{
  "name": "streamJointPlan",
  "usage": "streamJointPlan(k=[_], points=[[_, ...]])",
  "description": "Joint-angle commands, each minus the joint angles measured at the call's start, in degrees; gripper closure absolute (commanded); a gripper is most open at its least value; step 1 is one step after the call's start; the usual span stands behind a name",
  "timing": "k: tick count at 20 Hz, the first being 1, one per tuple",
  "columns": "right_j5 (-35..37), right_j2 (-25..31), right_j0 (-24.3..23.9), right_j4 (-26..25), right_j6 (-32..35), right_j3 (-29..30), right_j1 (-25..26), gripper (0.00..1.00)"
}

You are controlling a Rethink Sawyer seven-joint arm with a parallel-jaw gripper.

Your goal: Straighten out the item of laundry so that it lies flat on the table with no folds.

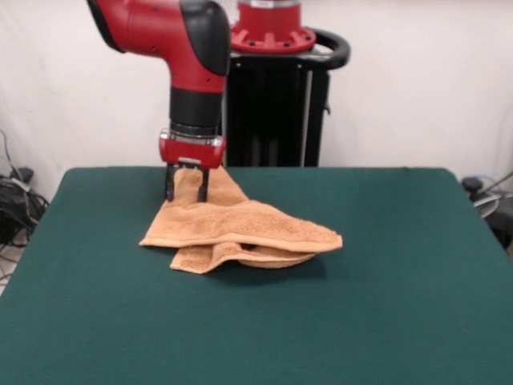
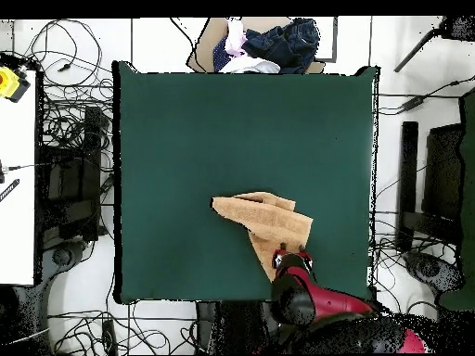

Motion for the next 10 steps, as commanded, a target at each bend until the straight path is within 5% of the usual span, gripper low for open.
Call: streamJointPlan(k=[1, 10], points=[[-4.5, 4.0, -0.8, -2.5, 7.9, -8.6, 6.9, 0.0], [-6.8, 2.6, -1.5, -4.2, 8.4, -8.1, 8.2, 0.0]])
